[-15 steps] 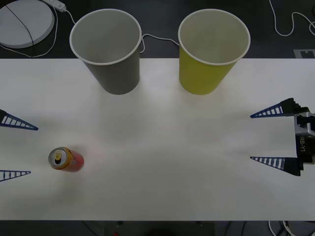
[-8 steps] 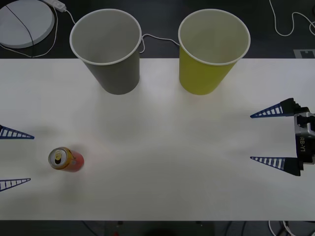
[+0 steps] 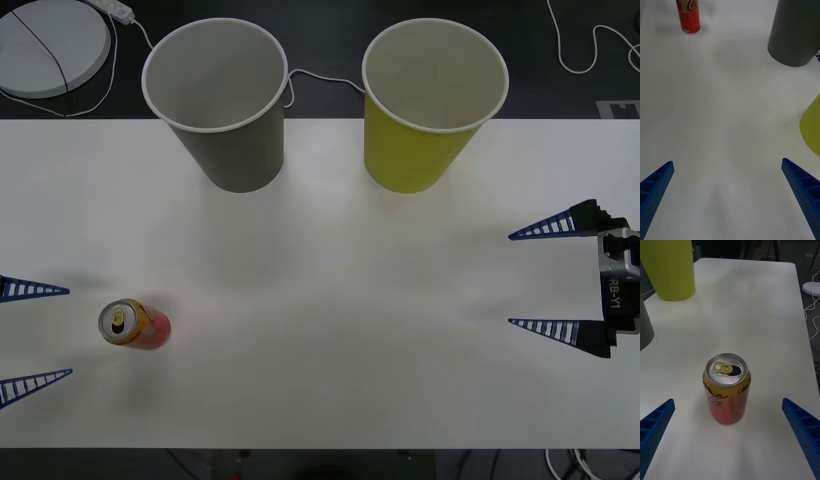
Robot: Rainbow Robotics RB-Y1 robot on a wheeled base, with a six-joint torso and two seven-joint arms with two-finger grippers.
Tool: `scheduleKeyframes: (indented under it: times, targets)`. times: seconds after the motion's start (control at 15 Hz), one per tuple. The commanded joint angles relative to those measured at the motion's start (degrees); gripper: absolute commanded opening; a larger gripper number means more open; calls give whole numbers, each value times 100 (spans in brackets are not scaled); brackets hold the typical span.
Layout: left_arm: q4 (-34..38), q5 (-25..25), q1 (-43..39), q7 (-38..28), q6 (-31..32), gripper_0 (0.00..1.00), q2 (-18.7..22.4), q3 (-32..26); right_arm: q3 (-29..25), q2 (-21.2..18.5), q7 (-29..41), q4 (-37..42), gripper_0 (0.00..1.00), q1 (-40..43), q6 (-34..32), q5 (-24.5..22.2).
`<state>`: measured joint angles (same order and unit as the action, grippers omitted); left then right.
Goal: Put the can into the green bin and the plastic bottle into the gray bin
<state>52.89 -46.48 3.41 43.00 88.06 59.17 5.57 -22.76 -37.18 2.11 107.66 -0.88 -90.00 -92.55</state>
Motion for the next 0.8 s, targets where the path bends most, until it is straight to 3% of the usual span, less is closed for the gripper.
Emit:
scheduleKeyframes:
  times: [0.07,0.33,0.8]
  targets:
    - [-604,509,327,394,0,100,-2,664,0,0,0,0,100,0,0,0]
    - [-1281,1071,661,903,0,100,-178,1455,0,0,0,0,100,0,0,0]
    - [-1492,1185,723,1114,-299,100,-670,1490,0,0,0,0,100,0,0,0]
